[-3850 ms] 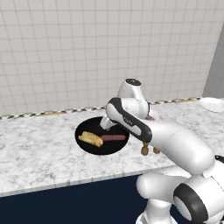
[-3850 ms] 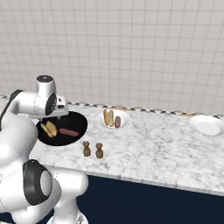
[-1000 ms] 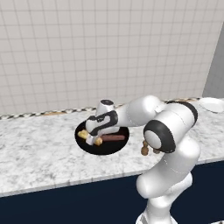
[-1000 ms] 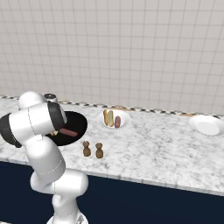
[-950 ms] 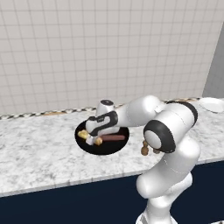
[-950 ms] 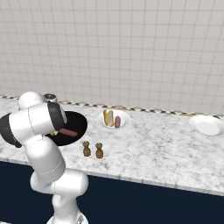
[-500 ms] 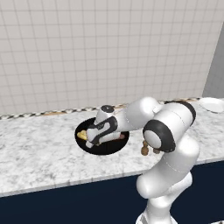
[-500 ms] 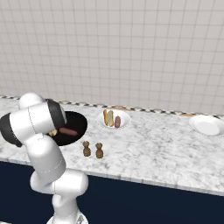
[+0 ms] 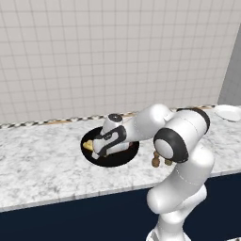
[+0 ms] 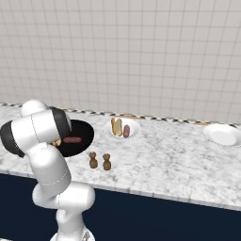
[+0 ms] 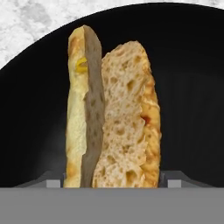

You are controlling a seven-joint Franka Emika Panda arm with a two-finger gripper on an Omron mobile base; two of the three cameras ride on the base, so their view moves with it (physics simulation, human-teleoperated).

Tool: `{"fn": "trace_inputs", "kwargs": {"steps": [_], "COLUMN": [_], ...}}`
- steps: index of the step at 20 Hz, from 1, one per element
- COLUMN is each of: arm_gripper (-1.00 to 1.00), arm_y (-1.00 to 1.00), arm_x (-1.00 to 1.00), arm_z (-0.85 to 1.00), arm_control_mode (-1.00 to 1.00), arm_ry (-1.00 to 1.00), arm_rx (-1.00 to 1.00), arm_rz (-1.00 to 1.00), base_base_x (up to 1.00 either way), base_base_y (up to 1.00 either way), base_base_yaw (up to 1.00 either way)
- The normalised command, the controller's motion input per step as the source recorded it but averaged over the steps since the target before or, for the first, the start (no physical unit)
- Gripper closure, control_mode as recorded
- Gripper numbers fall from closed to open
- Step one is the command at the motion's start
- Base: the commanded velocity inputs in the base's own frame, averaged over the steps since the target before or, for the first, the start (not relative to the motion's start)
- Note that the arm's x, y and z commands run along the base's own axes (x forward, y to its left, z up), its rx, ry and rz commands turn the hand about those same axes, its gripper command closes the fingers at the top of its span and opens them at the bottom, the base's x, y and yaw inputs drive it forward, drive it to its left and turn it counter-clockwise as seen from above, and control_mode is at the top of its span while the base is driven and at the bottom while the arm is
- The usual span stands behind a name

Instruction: Place one bun and one sausage from the bowl on each plate.

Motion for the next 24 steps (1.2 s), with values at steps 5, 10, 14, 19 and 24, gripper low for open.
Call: {"fn": "trace_inputs", "kwargs": {"steps": [5, 10, 14, 19, 24], "arm_gripper": [1.0, 1.0, 1.0, 1.0, 1.0], "arm_y": [0.01, -0.15, -0.79, -0.85, -0.92], "arm_x": [-0.04, -0.27, -0.76, -0.84, -0.65], "arm_z": [0.18, 0.91, 0.91, 0.61, 0.56], "arm_control_mode": [-1.0, -1.0, -1.0, -1.0, -1.0], "arm_ry": [0.0, 0.02, 0.01, 0.0, 0.01], "arm_rx": [0.0, 0.0, 0.05, 0.06, 0.0], "arm_rz": [0.0, -0.05, -0.22, -0.44, -0.47], "base_base_x": [0.0, 0.0, 0.0, 0.0, 0.0], "base_base_y": [0.0, 0.0, 0.0, 0.0, 0.0], "base_base_yaw": [0.0, 0.0, 0.0, 0.0, 0.0]}}
